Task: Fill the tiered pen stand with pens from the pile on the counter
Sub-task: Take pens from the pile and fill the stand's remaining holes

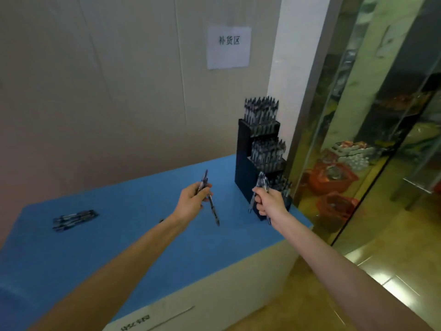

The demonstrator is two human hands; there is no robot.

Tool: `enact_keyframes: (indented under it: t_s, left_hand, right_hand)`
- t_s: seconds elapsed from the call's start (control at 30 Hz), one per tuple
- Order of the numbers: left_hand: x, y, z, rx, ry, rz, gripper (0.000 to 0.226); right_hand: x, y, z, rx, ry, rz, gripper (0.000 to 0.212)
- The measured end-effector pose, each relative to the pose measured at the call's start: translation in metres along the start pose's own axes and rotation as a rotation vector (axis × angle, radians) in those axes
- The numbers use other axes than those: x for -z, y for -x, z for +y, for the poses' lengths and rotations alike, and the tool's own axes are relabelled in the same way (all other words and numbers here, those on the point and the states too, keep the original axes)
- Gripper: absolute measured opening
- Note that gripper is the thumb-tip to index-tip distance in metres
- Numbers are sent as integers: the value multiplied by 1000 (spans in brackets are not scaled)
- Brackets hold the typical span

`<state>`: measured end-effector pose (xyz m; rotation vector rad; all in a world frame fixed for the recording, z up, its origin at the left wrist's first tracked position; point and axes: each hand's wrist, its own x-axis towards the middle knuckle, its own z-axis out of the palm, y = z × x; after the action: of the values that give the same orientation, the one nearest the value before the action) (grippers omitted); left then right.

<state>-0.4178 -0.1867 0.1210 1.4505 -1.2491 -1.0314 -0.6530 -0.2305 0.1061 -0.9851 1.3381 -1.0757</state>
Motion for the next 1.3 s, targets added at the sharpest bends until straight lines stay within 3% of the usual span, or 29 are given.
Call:
enact_keyframes:
  t_s: [0.27,0.47,0.63,0.83,0.93,1.0,1.13,1.3]
  left_hand:
    - [-131,-73,43,13,18,151,22]
    - [-163,-108,83,-51,45,230,39]
    - [-160,-132,121,-102,33,258,28]
    - [-159,-181,141,-215,-55,236,22]
    - [-160,-202,148,-288,-76,249,14]
    - [-159,-212,150,-324,-92,248,21]
    - [-161,-227,140,-415,-129,249,25]
    - [-170,-236,125,-485,-148,246,22]
  right_hand:
    - [148,-65,-37,26,46,-5,21]
    - [200,-113,-78,75,66,-124,29]
    - [199,-154,-112,182,46,-226,23]
    - [180,-214,-146,285,231,-178,39]
    - [166,-233,-167,278,302,-229,29]
    - [155,-241,-179,347,404,-254,18]
    - [138,-260,-184,545,519,-127,14]
    - [133,-280,-173,514,429,-100,15]
